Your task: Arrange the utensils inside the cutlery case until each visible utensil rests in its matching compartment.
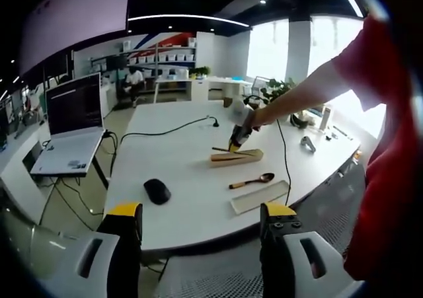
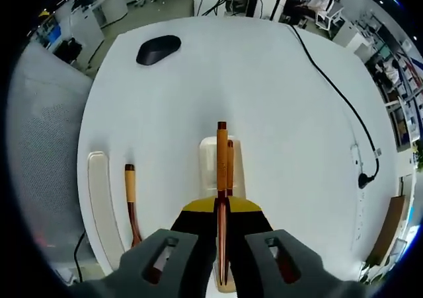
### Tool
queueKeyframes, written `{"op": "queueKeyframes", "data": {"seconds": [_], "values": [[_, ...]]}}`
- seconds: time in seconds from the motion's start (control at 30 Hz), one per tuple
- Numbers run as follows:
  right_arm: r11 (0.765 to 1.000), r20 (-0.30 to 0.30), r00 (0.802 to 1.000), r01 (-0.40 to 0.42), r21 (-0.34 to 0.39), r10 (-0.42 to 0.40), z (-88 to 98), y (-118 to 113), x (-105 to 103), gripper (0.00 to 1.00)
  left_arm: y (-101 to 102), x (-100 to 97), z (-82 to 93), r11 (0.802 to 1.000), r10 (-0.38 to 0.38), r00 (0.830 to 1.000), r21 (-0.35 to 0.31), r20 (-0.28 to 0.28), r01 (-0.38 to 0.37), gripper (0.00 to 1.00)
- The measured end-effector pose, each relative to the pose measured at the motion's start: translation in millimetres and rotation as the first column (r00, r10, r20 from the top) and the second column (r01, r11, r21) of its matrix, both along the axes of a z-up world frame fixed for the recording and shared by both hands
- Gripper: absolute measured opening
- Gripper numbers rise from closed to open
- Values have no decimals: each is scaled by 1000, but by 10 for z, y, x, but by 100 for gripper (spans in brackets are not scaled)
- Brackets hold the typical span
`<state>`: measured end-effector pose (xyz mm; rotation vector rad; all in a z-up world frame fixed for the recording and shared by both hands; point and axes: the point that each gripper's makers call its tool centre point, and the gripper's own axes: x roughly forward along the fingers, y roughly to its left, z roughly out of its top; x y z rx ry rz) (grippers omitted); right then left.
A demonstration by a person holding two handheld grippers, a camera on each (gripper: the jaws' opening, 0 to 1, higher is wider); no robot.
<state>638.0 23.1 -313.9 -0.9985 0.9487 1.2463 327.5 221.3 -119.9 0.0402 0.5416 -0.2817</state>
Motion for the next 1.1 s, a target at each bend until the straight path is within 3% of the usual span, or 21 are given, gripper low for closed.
{"op": "queueKeyframes", "data": {"seconds": [0.57, 1.1], "values": [[999, -13, 1000, -23, -45, 22, -215, 9, 38, 0, 43, -18, -57, 1000, 21, 1000, -7, -17, -21, 75], [998, -3, 1000, -31, -62, 30, -290, -6, 32, 0, 59, 7, -49, 999, 34, 999, -4, -13, -34, 74]]}}
